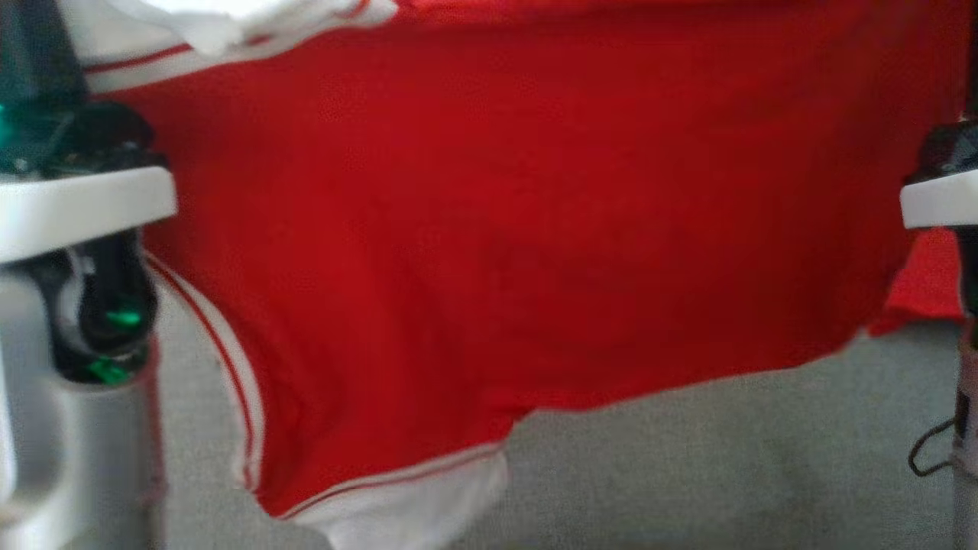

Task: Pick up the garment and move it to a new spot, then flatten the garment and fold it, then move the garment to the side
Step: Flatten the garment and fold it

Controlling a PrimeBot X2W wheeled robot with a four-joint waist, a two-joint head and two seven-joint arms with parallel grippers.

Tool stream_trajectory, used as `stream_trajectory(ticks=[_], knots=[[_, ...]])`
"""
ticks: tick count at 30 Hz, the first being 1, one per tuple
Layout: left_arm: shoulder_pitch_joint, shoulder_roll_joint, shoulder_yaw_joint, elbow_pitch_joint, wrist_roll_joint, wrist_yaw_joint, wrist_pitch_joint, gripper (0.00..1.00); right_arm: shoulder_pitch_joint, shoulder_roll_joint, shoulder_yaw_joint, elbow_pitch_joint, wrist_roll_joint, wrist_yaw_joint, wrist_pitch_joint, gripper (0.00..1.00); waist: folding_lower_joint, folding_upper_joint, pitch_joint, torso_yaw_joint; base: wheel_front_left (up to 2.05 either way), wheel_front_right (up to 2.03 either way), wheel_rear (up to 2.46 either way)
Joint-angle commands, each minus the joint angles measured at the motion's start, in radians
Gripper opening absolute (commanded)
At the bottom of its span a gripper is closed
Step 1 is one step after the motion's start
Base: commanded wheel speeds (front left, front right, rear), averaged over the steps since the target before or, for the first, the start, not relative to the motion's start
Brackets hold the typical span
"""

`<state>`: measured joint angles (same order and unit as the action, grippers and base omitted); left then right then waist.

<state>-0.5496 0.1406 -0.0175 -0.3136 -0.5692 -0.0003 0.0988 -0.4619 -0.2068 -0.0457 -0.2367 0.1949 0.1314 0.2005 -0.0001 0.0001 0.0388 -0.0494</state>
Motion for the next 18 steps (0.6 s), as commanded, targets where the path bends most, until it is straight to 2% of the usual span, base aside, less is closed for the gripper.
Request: stream_trajectory(ticks=[1,5,8,13,18], knots=[[-0.066,0.047,0.046,-0.025,0.007,0.0,0.013,0.0,-0.049,-0.01,0.024,-0.036,0.024,-0.001,0.02,0.0,0.0001,-0.0001,0.072,0.002,0.0,0.0,0.0],[-0.185,0.099,0.03,0.082,0.016,-0.039,0.04,0.0,-0.177,-0.037,0.035,0.023,0.08,-0.001,0.062,0.0,0.0001,-0.0001,0.197,0.011,0.0,0.0,0.0],[-0.329,0.118,0.019,0.253,0.028,-0.061,0.02,0.0,-0.334,-0.076,0.078,0.135,0.077,-0.001,0.05,0.0,0.0001,-0.0001,0.29,0.026,0.0,0.0,0.0],[-0.652,0.147,-0.016,0.585,0.104,-0.083,-0.083,0.0,-0.654,-0.128,0.19,0.441,0.026,-0.001,-0.041,0.0,0.0001,-0.0001,0.4,0.05,0.0,0.0,0.0],[-0.913,0.155,-0.029,0.861,0.152,-0.088,-0.217,0.0,-0.92,-0.068,0.186,0.758,-0.045,-0.001,-0.219,0.0,0.0001,-0.0001,0.427,0.05,0.0,0.0,0.0]])
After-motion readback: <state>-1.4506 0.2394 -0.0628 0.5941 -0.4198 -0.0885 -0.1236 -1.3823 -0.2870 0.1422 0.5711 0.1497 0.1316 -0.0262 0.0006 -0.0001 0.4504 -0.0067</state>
